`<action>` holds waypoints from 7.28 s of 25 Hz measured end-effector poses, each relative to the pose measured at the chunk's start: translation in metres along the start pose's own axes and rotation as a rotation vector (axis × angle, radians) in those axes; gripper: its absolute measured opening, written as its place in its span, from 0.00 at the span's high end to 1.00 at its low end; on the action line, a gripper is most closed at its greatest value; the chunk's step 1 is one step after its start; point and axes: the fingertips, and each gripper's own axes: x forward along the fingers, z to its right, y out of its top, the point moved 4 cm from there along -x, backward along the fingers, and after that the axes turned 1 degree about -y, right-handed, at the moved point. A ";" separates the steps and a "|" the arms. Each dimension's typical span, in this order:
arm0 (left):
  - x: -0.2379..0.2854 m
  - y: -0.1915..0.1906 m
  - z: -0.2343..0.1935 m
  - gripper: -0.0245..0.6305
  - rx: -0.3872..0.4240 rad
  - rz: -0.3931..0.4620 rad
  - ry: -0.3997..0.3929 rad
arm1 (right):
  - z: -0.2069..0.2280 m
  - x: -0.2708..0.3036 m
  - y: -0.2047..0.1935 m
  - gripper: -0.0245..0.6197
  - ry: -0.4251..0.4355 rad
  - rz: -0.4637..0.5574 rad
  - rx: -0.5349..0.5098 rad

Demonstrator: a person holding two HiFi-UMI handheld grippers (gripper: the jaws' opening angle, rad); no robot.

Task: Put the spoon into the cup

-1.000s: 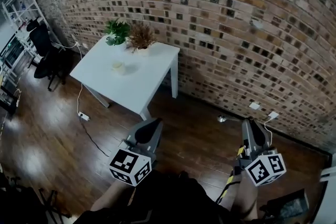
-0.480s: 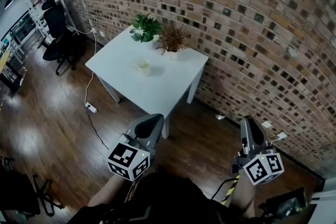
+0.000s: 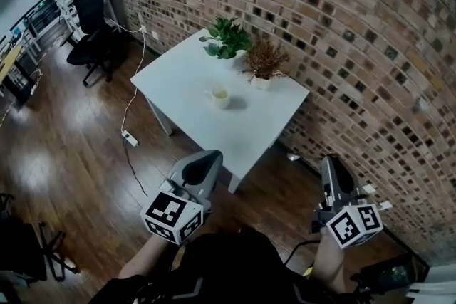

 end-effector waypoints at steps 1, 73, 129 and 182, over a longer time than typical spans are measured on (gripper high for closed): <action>0.001 -0.001 -0.007 0.96 0.000 -0.001 0.006 | -0.001 0.010 0.001 0.89 0.013 -0.003 -0.005; 0.209 -0.070 -0.358 0.96 -0.028 -0.245 -0.123 | -0.010 0.418 -0.175 0.89 -0.090 -0.283 0.112; 0.215 -0.082 -0.388 0.96 0.003 -0.306 -0.504 | -0.028 0.377 -0.214 0.95 -0.623 -0.295 0.109; 0.044 -0.008 -0.308 0.96 0.084 -0.127 -0.520 | -0.189 0.199 -0.103 0.95 -0.427 -0.099 -0.006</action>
